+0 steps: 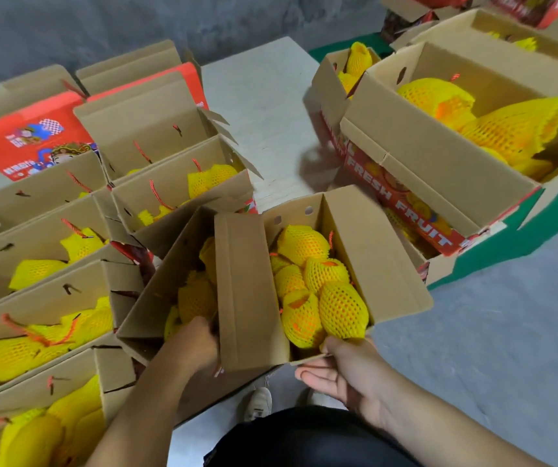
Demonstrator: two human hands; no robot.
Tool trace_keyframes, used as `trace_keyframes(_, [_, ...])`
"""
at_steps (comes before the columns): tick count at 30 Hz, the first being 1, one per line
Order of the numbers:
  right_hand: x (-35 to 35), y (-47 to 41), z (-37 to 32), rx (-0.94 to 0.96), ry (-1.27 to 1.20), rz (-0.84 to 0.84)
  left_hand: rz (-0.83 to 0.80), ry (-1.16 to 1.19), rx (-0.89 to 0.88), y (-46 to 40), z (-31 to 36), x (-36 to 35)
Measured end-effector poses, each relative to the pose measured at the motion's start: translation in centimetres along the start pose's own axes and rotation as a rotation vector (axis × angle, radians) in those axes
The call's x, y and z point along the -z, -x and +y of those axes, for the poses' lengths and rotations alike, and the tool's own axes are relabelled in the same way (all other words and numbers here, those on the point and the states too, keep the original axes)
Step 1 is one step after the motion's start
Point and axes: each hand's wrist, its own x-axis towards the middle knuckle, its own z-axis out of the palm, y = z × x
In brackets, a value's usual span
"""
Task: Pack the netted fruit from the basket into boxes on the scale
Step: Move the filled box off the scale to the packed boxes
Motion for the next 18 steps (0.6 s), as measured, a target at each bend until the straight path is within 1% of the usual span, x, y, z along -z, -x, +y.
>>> trace_keyframes(1, [-0.3,0.0,-0.4,-0.011,0.0,-0.014,0.006,-0.038,0.001,0.2,0.2,0.1])
trace_keyframes(3, [-0.8,-0.4,-1.0,-0.015,0.013,-0.026,0.066,-0.076,-0.073,0.4,0.1,-0.2])
trace_keyframes(6, [-1.2,-0.8,-1.4,-0.001,0.045,-0.037,0.06,-0.001,-0.149,0.4,-0.6,-0.9])
trace_keyframes(8, [-0.7,-0.7,-1.4,-0.013,0.134,-0.049,0.09,0.305,-0.161,-0.2,-0.8,-1.6])
trace_keyframes(10, [0.8,0.0,-1.5,-0.04,0.24,-0.101,0.272,0.645,-0.206,0.3,-0.3,-1.9])
trace_keyframes(11, [2.0,0.3,-1.7,-0.052,0.292,-0.138,0.373,0.793,-0.262,0.8,0.2,-2.0])
trace_keyframes(12, [3.6,0.8,-1.9,-0.046,0.371,-0.159,0.427,0.94,-0.322,1.2,0.7,-2.0])
trace_keyframes(13, [5.4,1.2,-2.2,-0.022,0.463,-0.141,0.43,1.052,-0.371,1.7,1.2,-1.7])
trace_keyframes(14, [7.1,1.5,-2.5,0.036,0.54,-0.08,0.407,1.091,-0.408,2.1,1.6,-1.3])
trace_keyframes(15, [8.7,1.5,-2.7,0.141,0.565,0.035,0.368,1.037,-0.44,2.2,2.0,-0.9])
trace_keyframes(17, [10.7,0.6,-2.9,0.419,0.465,0.33,0.286,0.853,-0.484,2.4,2.3,-0.3])
trace_keyframes(18, [11.0,0.1,-3.0,0.573,0.425,0.44,0.278,0.779,-0.499,2.2,2.3,-0.2])
